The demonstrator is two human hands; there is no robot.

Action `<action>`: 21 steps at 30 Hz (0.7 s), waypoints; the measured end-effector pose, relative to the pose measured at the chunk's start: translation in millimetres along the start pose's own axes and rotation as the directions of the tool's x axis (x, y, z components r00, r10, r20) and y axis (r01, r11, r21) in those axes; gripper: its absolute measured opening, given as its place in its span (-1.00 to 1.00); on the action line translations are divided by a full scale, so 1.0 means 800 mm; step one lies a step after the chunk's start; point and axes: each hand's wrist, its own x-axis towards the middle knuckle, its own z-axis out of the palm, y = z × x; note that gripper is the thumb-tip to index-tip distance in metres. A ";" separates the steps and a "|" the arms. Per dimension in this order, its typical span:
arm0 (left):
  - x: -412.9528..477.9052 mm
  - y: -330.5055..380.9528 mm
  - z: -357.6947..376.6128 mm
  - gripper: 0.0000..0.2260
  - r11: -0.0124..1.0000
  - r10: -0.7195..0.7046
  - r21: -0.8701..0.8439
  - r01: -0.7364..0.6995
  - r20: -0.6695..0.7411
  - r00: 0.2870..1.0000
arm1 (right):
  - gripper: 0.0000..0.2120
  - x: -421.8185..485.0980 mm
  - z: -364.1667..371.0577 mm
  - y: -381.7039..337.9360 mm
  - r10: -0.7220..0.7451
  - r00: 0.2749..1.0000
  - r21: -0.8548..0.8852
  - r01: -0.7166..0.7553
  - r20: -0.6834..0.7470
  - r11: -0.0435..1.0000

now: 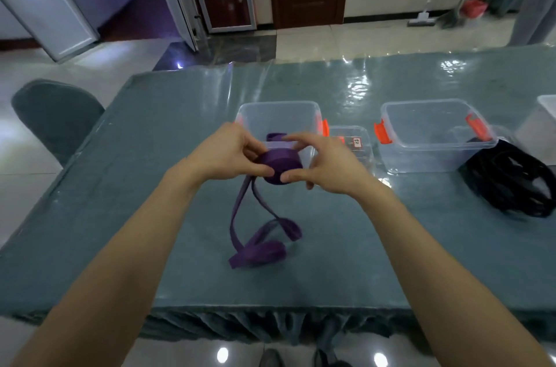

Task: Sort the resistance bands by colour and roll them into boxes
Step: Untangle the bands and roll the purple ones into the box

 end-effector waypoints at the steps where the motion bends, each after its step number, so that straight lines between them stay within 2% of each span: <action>1: 0.004 0.005 0.005 -0.83 0.994 0.002 0.105 -0.005 0.027 1.000 | -0.47 0.000 0.003 0.004 -0.029 0.999 -0.044 0.031 0.031 0.999; 3: 0.009 0.012 0.012 -0.86 0.977 0.009 0.214 -0.019 0.049 0.999 | -0.69 0.002 0.009 0.011 -0.074 0.995 -0.110 0.082 0.073 0.991; 6: 0.005 0.009 0.020 -0.80 0.995 -0.038 0.091 0.033 0.051 0.998 | -0.74 0.003 0.013 0.021 -0.111 0.986 -0.113 0.125 0.126 0.986; 8: 0.003 0.004 0.026 -0.77 0.999 -0.034 0.036 0.033 0.053 0.998 | -0.76 0.003 0.013 0.028 -0.117 0.982 -0.054 0.126 0.150 0.990; 10: 0.005 0.000 0.032 -0.79 0.999 -0.020 -0.034 0.021 0.012 1.000 | -0.79 0.002 0.012 0.034 -0.110 0.987 0.070 0.102 0.119 0.992; 12: 0.006 -0.004 0.032 -0.73 0.982 -0.035 -0.189 0.024 -0.052 0.998 | -0.74 0.003 0.007 0.036 -0.084 0.995 0.264 0.070 0.044 0.962; 17: 0.008 -0.008 0.040 -0.63 0.835 -0.067 -0.547 -0.059 -0.208 0.976 | -0.70 0.012 0.004 0.027 -0.006 0.995 0.640 0.067 -0.097 0.766; 19: 0.010 -0.009 0.037 -0.64 0.812 -0.071 -0.577 -0.085 -0.243 0.967 | -0.72 0.014 0.012 0.020 0.002 0.993 0.729 0.084 -0.117 0.679; 21: 0.006 -0.011 0.021 -0.68 0.854 -0.059 -0.517 -0.063 -0.215 0.975 | -0.71 0.016 0.018 0.013 -0.009 0.995 0.718 0.074 -0.094 0.692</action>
